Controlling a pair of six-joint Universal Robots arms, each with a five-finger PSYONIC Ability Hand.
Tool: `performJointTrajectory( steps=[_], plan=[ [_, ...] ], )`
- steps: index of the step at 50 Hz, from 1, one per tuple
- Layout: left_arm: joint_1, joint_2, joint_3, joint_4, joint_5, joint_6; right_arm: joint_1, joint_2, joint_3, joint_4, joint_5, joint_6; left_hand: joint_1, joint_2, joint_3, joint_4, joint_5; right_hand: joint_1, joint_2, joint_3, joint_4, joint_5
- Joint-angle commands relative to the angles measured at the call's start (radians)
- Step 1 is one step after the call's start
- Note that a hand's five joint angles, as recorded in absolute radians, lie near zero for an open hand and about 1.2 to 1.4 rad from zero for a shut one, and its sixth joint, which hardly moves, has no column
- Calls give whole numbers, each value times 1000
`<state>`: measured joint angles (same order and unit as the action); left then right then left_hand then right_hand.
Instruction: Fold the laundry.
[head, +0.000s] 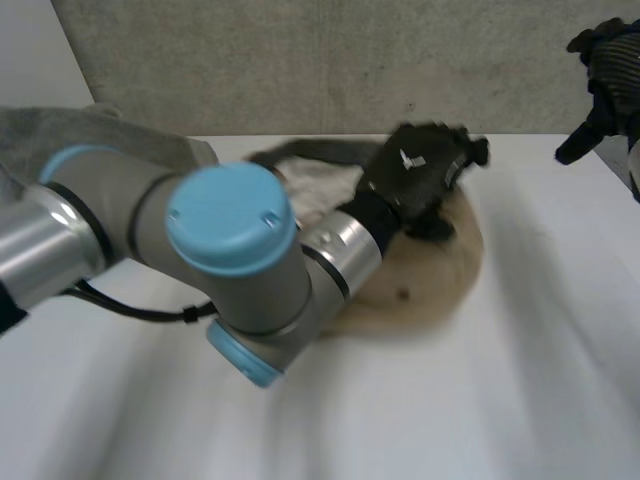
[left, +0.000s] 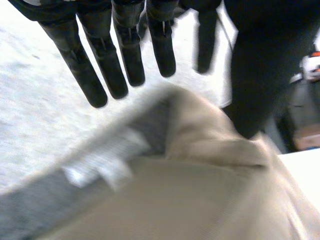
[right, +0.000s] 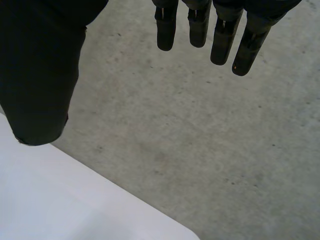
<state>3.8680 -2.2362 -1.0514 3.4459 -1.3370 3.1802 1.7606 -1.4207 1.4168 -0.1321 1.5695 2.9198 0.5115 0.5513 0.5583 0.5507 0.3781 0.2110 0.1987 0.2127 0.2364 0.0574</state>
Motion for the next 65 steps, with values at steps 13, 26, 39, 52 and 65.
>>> performJointTrajectory(
  steps=[13, 26, 39, 52, 65],
  plan=[
    [211, 444, -301, -16, 10, 10, 57, 16, 2, 144, -60, -217, -210, -250, -257, -249, -251, -36, -24, -38, -62, -57],
    [498, 514, -637, -106, 13, 14, 350, -100, 133, 267, -169, -386, -195, -235, -242, -234, -236, -36, -24, -38, -62, -57],
    [518, 175, -570, -119, 21, 122, 658, 195, 114, 212, 173, -208, -169, -209, -216, -208, -210, -36, -24, -38, -62, -57],
    [467, 87, -478, -116, 13, 110, 694, 399, 176, -177, 276, -376, -104, -144, -151, -143, -145, 318, 331, 317, 293, 298],
    [455, 254, -582, -116, -50, 89, 639, 194, 133, -299, 254, -429, -119, -159, -166, -158, -160, 1185, 1198, 1184, 1160, 1164]
  ],
)
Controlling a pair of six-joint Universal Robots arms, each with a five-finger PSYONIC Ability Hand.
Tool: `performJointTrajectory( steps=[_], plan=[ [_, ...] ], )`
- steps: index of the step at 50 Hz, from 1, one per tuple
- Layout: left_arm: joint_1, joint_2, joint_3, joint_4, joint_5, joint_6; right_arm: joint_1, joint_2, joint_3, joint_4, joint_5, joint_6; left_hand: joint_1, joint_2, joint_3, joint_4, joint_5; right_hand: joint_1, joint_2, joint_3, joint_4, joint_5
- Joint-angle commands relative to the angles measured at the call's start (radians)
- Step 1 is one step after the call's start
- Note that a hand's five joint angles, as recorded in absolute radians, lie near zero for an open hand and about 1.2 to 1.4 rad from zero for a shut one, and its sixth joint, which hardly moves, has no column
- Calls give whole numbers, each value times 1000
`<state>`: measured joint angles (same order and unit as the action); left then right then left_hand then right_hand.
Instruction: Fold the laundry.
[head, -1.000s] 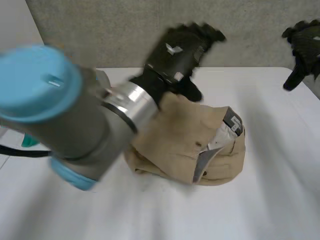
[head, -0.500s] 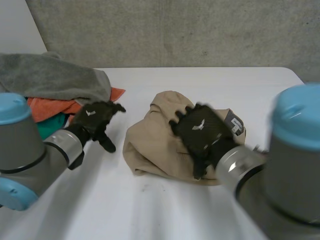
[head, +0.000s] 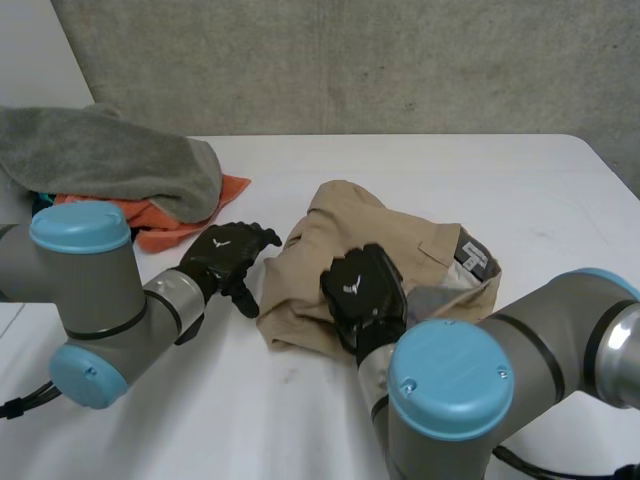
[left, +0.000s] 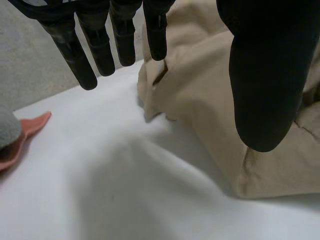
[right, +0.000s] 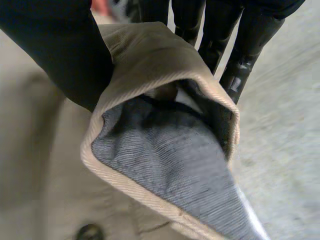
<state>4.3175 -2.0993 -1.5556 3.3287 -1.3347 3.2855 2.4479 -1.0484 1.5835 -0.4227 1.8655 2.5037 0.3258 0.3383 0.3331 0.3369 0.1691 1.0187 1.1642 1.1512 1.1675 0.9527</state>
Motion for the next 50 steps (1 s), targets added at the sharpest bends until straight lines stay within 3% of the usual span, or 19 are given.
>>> performJointTrajectory(
  steps=[1, 6, 13, 20, 28, 32, 33, 34, 38, 41, 45, 50],
  plan=[
    [7, 134, -86, 2, -63, -21, -62, -202, -45, 4, -51, -19, 67, 54, 60, 56, 49, 378, 232, 245, 229, 269],
    [13, 237, -130, -1, -110, -75, -124, -285, -152, 186, -98, -48, 11, -1, 4, 0, -7, 378, 232, 245, 229, 269],
    [-4, 262, -161, -27, -107, -196, -153, -306, -223, 346, -103, -42, -51, -63, -58, -62, -69, 378, 232, 245, 229, 269],
    [-97, 190, -137, -80, -80, -351, -155, -386, -208, 378, -100, -11, -54, -66, -61, -65, -71, 378, 232, 245, 229, 269],
    [-171, 55, -46, -89, -61, -429, -170, -403, -186, 406, -98, 1, -39, -51, -46, -50, -57, 378, 232, 245, 229, 269],
    [-213, 7, 2, -77, -77, -449, -176, -406, -160, 407, -98, 1, 523, 511, 516, 512, 505, 378, 232, 245, 229, 269],
    [-209, 4, 14, -71, -87, -457, -178, -407, -157, 407, -98, 1, 952, 940, 945, 941, 934, 378, 232, 245, 229, 269],
    [-209, 2, 23, -66, -98, -460, -179, -410, -154, 409, -98, 1, 1069, 1057, 1062, 1058, 1051, 378, 232, 245, 229, 269],
    [-202, 2, 66, -60, -187, -454, -210, -433, -131, 442, -103, -12, 1070, 1058, 1063, 1059, 1053, 378, 232, 245, 229, 269],
    [-190, 33, 60, -73, -204, -445, -248, -449, -132, 520, -114, -19, 1070, 1058, 1063, 1059, 1053, 378, 232, 245, 229, 269],
    [-150, 247, 0, -130, -201, -399, -306, -466, -145, 674, -167, -54, 1070, 1058, 1063, 1059, 1053, 378, 232, 245, 229, 269],
    [-94, 445, -41, -162, -198, -293, -371, -487, -161, 812, -300, -108, 1070, 1058, 1063, 1059, 1053, 378, 232, 245, 229, 269]
  ],
)
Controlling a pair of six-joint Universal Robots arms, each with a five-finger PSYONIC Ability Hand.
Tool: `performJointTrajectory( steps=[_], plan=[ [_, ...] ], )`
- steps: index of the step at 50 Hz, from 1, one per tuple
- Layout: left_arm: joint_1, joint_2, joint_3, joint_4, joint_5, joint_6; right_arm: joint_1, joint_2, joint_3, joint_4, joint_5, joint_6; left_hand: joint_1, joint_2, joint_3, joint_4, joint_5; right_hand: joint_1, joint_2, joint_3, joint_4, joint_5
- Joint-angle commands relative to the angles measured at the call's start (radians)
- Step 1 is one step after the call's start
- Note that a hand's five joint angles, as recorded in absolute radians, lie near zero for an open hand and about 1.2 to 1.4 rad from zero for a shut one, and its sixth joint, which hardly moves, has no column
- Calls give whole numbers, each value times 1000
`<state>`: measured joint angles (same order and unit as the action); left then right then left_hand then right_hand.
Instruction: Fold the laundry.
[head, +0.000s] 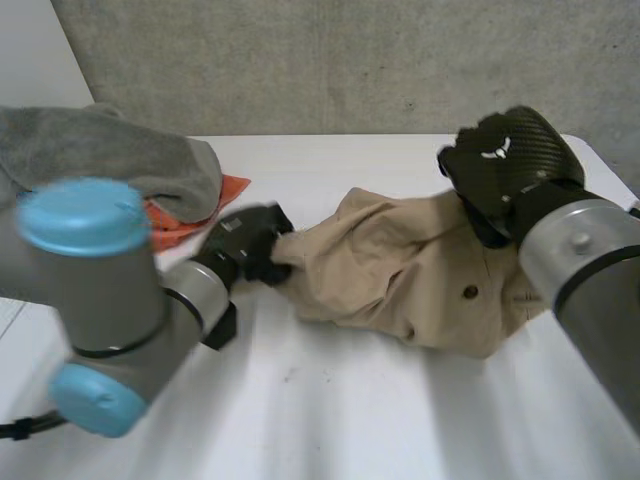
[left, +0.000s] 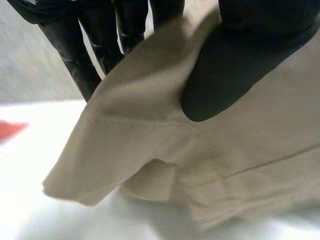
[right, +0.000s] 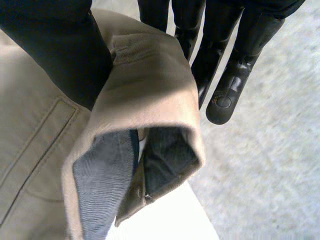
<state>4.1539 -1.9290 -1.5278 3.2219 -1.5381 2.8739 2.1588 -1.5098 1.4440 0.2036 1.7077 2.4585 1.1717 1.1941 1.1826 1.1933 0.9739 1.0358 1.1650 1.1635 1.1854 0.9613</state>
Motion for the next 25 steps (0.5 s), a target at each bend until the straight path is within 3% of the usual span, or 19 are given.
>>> performJointTrajectory(
  steps=[1, 8, 13, 18, 25],
  plan=[
    [72, 321, -72, -74, 12, 171, -92, -26, -24, 201, -160, -70, 225, 202, 214, 203, 248, 360, 231, 233, 211, 260],
    [80, 371, -97, -189, 45, 390, -183, 15, -22, 318, -272, -119, 225, 202, 214, 203, 248, 360, 231, 233, 211, 260],
    [75, 201, -57, -140, 46, 496, -197, 173, -86, 264, -283, -95, 225, 202, 214, 203, 248, 360, 231, 233, 211, 260],
    [72, -26, 231, -5, 36, 567, -194, 278, -261, 18, -252, 77, 225, 202, 214, 203, 248, 360, 231, 233, 211, 260],
    [80, -107, 563, 206, -2, 590, -197, 304, -355, -492, -114, 204, 225, 202, 214, 203, 248, 360, 231, 233, 211, 260]
  ],
)
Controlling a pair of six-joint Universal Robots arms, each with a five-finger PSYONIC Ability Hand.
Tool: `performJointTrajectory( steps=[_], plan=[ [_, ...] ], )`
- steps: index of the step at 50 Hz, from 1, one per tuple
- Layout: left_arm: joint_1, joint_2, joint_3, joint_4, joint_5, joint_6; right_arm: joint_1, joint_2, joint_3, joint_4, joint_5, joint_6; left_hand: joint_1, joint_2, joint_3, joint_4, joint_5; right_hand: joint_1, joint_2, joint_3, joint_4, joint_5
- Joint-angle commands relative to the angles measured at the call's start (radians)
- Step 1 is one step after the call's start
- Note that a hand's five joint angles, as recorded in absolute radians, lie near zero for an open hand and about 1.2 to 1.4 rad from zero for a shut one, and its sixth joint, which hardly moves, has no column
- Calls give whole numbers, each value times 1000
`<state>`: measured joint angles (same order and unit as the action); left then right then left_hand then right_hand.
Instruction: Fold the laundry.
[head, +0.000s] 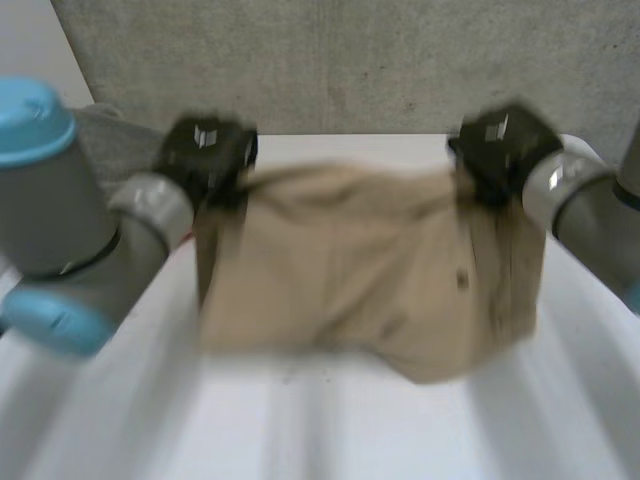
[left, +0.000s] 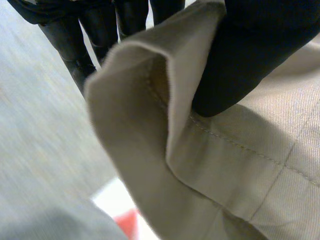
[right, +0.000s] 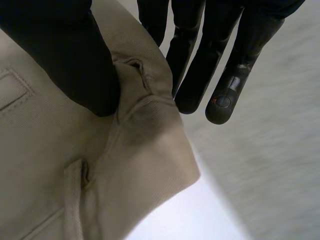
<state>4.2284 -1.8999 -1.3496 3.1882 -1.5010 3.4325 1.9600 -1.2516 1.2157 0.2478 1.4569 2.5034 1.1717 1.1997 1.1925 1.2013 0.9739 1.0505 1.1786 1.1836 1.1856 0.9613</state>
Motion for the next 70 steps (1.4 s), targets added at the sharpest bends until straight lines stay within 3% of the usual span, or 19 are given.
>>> performJointTrajectory(
  steps=[1, 4, 10, 18, 24, 29, 31, 32, 38, 46, 50, 54, 60, 65, 70],
  plan=[
    [-1, -131, 398, 307, -47, 28, 7, 44, -125, -585, 148, 158, 225, 197, 204, 195, 248, 346, 218, 213, 211, 260],
    [-10, -119, 389, 395, -54, 33, 7, 21, -107, -668, 149, 156, 225, 197, 204, 195, 248, 346, 218, 213, 211, 260],
    [-16, -28, 244, 437, -53, 28, 8, -20, -59, -561, 112, 155, 225, 197, 204, 195, 248, 346, 218, 213, 211, 260],
    [-13, -25, 1, 337, -50, 27, -4, 3, 22, -165, 8, 127, 225, 197, 204, 195, 248, 346, 218, 213, 211, 260],
    [-16, -164, -92, 231, -45, 36, 8, 161, 84, 83, 11, -4, 225, 197, 204, 195, 248, 346, 218, 213, 211, 260],
    [-16, -268, -65, 153, -45, 36, 7, 228, 102, 44, 19, 1, 222, 194, 201, 192, 245, 346, 218, 213, 211, 260],
    [-18, -274, -51, 142, -42, 36, 7, 236, 111, 12, 19, 37, -99, -127, -120, -129, -76, 346, 218, 213, 211, 260],
    [-18, -274, -43, 137, -41, 36, 5, 236, 116, 2, 19, 52, -383, -411, -404, -412, -360, 346, 218, 213, 211, 260],
    [-19, -197, -59, 134, -45, 27, -6, 215, 154, -50, 13, 162, -720, -748, -741, -749, -697, 346, 218, 213, 211, 260],
    [-21, 19, -255, 133, -45, 33, -7, 169, 220, -120, 16, 222, -674, -701, -694, -703, -650, 346, 218, 213, 211, 260],
    [-31, 158, -400, 133, -41, 36, -7, 170, 222, -127, 17, 224, -521, -549, -542, -551, -498, 346, 218, 213, 211, 260],
    [-62, 194, -469, 118, -44, 36, -7, 187, 220, -128, 17, 224, -351, -379, -372, -381, -328, 346, 218, 213, 211, 260],
    [-80, 150, -522, 90, -44, 36, 2, 196, 219, -131, 16, 224, -292, -320, -312, -321, -268, 346, 218, 213, 211, 260],
    [-65, 17, -468, 114, -47, 37, 5, 195, 225, -130, 16, 224, -526, -554, -547, -556, -503, 346, 218, 213, 211, 260],
    [-36, -71, -390, 139, -51, 39, 2, 195, 235, -131, 16, 224, -521, -549, -542, -550, -498, 346, 218, 213, 211, 260]
  ],
)
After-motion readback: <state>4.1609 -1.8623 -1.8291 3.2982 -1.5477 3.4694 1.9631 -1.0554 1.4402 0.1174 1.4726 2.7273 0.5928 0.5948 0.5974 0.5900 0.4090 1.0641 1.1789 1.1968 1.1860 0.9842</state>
